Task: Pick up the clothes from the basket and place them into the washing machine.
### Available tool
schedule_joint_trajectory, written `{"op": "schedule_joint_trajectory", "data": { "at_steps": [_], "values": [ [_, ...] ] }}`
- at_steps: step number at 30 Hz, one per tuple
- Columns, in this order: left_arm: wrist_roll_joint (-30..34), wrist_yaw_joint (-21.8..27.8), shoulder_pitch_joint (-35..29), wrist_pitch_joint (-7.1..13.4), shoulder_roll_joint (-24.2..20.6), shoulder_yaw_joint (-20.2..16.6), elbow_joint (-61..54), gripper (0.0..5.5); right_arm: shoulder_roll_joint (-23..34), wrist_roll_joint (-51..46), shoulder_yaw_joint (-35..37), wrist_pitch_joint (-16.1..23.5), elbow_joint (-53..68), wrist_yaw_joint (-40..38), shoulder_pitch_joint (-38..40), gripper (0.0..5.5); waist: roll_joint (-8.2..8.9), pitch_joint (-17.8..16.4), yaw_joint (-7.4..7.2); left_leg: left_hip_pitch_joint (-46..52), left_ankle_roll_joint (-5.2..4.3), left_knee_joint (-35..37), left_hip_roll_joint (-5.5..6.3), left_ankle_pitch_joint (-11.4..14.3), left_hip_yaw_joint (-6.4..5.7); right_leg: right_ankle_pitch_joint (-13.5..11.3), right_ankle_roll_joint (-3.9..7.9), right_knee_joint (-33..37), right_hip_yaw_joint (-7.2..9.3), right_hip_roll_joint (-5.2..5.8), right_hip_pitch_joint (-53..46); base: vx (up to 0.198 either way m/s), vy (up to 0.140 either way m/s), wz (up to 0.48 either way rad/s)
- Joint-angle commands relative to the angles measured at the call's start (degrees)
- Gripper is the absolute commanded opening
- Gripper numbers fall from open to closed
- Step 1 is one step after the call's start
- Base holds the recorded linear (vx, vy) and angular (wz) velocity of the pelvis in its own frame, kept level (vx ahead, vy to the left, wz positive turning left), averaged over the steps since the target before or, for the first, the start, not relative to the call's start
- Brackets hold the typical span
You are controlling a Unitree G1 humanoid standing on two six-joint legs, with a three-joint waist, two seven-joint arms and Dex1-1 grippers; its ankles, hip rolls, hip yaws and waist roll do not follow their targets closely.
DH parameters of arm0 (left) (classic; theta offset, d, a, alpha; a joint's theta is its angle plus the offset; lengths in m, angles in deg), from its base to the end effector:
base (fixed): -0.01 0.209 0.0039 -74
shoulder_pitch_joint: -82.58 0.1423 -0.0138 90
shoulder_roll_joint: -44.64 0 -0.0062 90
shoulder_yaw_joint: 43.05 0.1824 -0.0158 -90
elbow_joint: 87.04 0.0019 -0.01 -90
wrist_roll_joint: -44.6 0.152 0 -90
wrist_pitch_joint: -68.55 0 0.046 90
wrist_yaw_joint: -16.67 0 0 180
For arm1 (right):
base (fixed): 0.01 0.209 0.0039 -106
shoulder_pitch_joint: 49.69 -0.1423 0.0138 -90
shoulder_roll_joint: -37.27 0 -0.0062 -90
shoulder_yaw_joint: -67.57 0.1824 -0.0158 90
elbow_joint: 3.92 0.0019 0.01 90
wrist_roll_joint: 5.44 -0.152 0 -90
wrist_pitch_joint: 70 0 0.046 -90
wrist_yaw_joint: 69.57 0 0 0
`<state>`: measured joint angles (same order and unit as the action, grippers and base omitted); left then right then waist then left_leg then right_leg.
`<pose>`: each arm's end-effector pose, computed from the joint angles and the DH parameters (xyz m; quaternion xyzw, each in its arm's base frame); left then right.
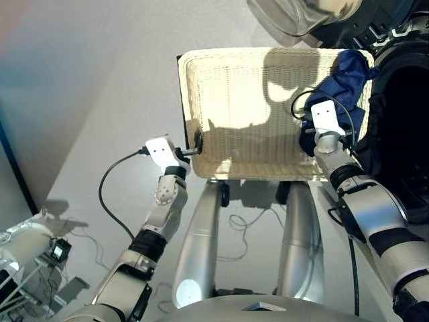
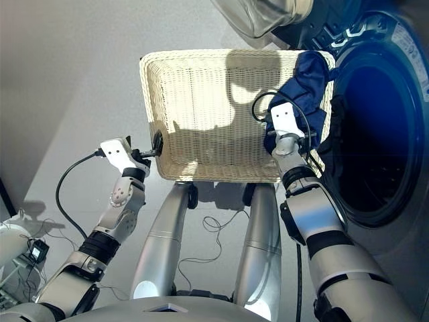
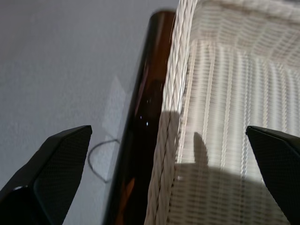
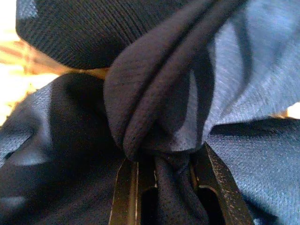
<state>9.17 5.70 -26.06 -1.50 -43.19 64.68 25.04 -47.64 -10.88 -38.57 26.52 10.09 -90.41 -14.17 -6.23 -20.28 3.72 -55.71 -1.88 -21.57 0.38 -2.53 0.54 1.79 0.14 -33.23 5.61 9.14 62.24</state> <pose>0.2703 0.1381 0.0510 -0.1578 -0.0666 -0.0058 0.9852 0.3534 -0.2105 0.0832 -0.2558 0.0916 -0.1775 0.9459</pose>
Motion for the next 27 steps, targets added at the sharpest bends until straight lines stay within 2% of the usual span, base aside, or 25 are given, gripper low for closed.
{"op": "schedule_joint_trajectory", "data": {
  "at_steps": [1,6,7,8,9,11,12,13,15,16,17,21,23,26,27],
  "values": [
    [0.5,-1.3,1.1,3.9,-0.6,-3.4,0.1,5.5,-1.0,-4.2,1.9,4.8,7.1,-5.5,3.1,0.0,0.43,3.1,-2.42,6.6,1.51,0.6,1.07,7.8,0.77,-0.8,5.7,9.3,0.02,-0.98,-8.7,0.0,0.0,0.0],
    [2.3,-3.2,1.0,5.2,-0.1,-4.1,0.7,5.5,-1.1,-2.8,5.5,6.7,14.4,-11.6,7.5,0.0,0.1,2.6,-3.23,10.2,1.16,4.1,1.21,6.6,1.04,-2.1,6.16,13.5,-0.5,-1.19,-12.1,0.008,0.019,-0.166],
    [3.6,-4.2,0.9,5.7,-0.3,-3.8,1.2,5.5,0.0,-1.6,7.6,6.9,15.2,-15.6,7.6,0.0,-0.49,2.4,-3.33,10.7,1.19,5.0,1.43,6.3,1.15,-2.4,6.3,14.5,-0.91,-1.28,-12.5,-0.106,0.037,-0.123],
    [3.8,-4.8,0.8,5.9,-0.3,-3.6,1.3,5.5,0.6,-1.6,9.1,7.1,15.8,-17.9,7.3,0.0,-0.73,2.1,-3.55,9.9,1.53,5.1,1.73,4.7,1.8,-4.0,5.91,15.1,-0.71,-0.91,-11.9,-0.106,0.037,-0.081],
    [3.8,-4.8,0.8,5.9,-0.3,-3.6,1.3,5.5,0.6,-1.6,9.1,7.1,15.9,-17.9,7.4,0.0,-0.72,2.1,-3.51,9.9,1.54,5.1,1.73,4.7,1.81,-4.1,5.91,15.1,-0.72,-0.91,-11.9,-0.102,0.036,-0.055],
    [4.2,-6.0,0.8,6.2,-0.6,-3.3,1.7,5.5,2.9,-2.8,13.4,8.1,16.3,-23.5,6.4,0.0,-2.08,1.9,-3.39,9.2,1.9,4.7,2.01,5.1,2.24,-3.9,5.96,14.7,-1.54,-0.85,-11.0,0.0,0.0,0.0],
    [4.2,-6.1,0.7,6.3,-0.5,-3.2,1.8,5.5,2.9,-2.7,13.4,8.1,16.4,-23.5,6.4,0.0,-2.06,1.9,-3.24,9.1,1.91,4.6,1.97,5.1,2.31,-3.9,5.97,14.6,-1.62,-0.88,-10.8,0.021,0.069,-0.044],
    [4.3,-6.3,1.6,6.3,-0.8,-3.2,1.2,5.5,5.3,-4.1,16.8,8.8,17.5,-26.7,6.1,0.0,-3.29,2.0,-3.09,8.4,2.15,4.4,2.25,5.5,2.52,-3.7,6.07,14.4,-2.26,-0.79,-9.9,0.028,0.061,-0.087],
    [4.5,-6.3,2.3,6.4,-1.0,-3.3,0.7,5.5,7.9,-4.0,19.5,9.2,18.9,-30.2,5.9,0.0,-4.09,2.2,-3.01,7.5,2.43,3.9,2.28,5.9,2.79,-3.4,6.14,13.9,-2.95,-0.81,-8.6,0.086,0.055,-0.164],
    [4.6,-6.1,2.5,6.3,-1.2,-3.4,0.7,5.5,10.3,-4.5,21.1,9.6,19.2,-31.5,5.3,0.0,-4.49,2.6,-2.78,7.6,2.29,3.4,2.3,7.8,2.27,-1.6,6.57,13.1,-3.68,-1.04,-8.4,0.131,0.025,-0.138],
    [4.4,-5.9,2.6,6.4,-1.2,-3.2,0.6,5.5,11.6,-5.5,22.3,10.1,19.2,-33.0,4.7,0.0,-4.74,2.6,-2.69,6.8,2.4,2.7,2.32,8.1,2.39,-1.4,6.53,12.5,-3.93,-1.02,-7.6,0.127,0.021,-0.103],
    [4.0,-5.7,2.8,6.1,-1.8,-2.7,0.6,5.5,19.5,-9.6,24.6,10.2,15.2,-36.9,1.6,0.0,-4.97,3.2,-2.53,3.2,2.78,-0.7,2.2,9.6,2.35,-0.5,6.36,10.4,-4.67,-1.09,-4.4,0.0,0.0,0.0],
    [3.5,-6.2,2.9,5.8,-1.9,-2.4,0.3,5.5,22.6,-11.1,26.4,10.6,14.8,-41.4,0.4,0.0,-4.99,3.3,-2.76,1.3,3.01,-2.9,1.99,10.7,2.27,0.2,6.26,8.6,-4.73,-1.47,-2.8,0.0,0.0,0.0],
    [2.9,-7.0,2.8,5.5,-1.7,-2.3,-0.6,5.5,23.9,-11.6,27.9,10.8,16.3,-45.1,1.1,0.0,-4.58,3.9,-3.05,-1.2,3.09,-5.3,1.96,11.5,1.86,1.0,6.08,6.3,-4.7,-1.7,-0.7,0.0,0.0,0.0],
    [3.0,-7.2,2.8,5.5,-1.7,-2.4,-0.7,5.5,23.6,-11.1,27.3,10.4,17.4,-44.3,1.8,0.0,-4.36,4.1,-3.15,-1.8,3.05,-5.8,1.87,11.7,1.71,1.3,5.97,5.7,-4.67,-1.62,-0.2,0.0,0.0,0.0]
  ]
}}
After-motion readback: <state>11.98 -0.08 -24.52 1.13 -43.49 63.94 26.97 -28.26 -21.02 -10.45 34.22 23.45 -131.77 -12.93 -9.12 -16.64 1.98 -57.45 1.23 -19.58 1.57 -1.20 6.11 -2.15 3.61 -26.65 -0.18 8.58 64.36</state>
